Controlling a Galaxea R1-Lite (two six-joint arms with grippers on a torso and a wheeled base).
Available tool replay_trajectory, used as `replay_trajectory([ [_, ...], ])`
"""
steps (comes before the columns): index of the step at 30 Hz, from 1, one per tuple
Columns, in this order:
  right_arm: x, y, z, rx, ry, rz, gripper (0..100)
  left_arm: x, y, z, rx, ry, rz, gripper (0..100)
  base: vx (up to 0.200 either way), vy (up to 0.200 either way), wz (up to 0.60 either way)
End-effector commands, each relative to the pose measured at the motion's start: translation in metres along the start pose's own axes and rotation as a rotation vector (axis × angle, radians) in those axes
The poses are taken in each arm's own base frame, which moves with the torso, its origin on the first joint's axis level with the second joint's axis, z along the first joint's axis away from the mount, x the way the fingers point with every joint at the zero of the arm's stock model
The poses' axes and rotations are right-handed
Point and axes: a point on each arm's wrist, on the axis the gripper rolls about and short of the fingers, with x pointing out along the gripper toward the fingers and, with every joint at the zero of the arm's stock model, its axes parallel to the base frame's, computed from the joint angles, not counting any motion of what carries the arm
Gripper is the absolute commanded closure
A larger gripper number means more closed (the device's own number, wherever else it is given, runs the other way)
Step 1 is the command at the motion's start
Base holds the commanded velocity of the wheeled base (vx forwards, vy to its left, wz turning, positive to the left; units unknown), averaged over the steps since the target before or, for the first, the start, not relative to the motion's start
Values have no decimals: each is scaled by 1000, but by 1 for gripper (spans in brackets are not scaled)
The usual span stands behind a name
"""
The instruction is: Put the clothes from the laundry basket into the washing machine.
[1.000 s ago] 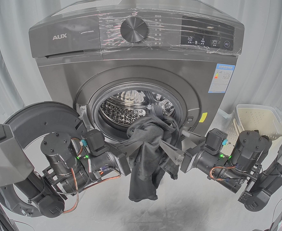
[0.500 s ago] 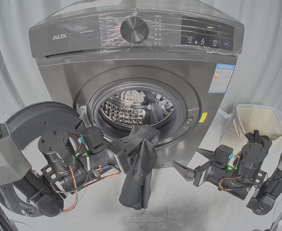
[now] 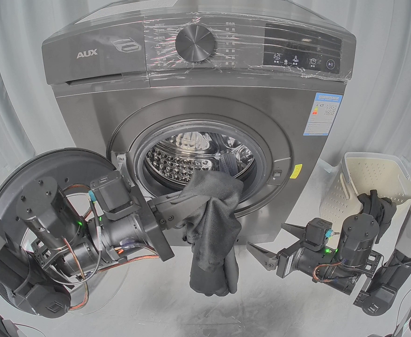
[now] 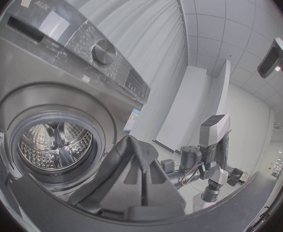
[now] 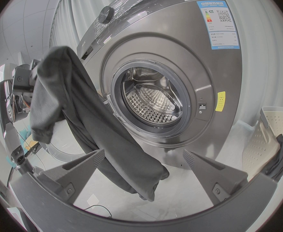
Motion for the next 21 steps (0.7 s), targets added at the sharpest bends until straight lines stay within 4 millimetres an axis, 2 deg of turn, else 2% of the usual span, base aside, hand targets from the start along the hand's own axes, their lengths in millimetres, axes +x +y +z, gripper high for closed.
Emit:
replay_trajectory([
  [1, 4, 1, -5, 0, 13, 2, 0, -5, -7, 12, 15, -42, -10, 100, 0, 0, 0],
  [9, 11, 7, 0, -2, -14, 25, 0, -2, -5, 11, 15, -50, 26, 100, 0, 0, 0],
  [12, 16, 25, 8, -13, -62, 102, 0, 4, 3, -1, 0, -33, 118, 100, 0, 0, 0],
  [16, 20, 48, 15, -25, -97, 189, 0, 10, 9, -10, 16, -15, 148, 100, 0, 0, 0],
  [21, 30, 59, 18, -27, -125, 225, 0, 15, 10, -9, 24, -25, 146, 100, 0, 0, 0],
])
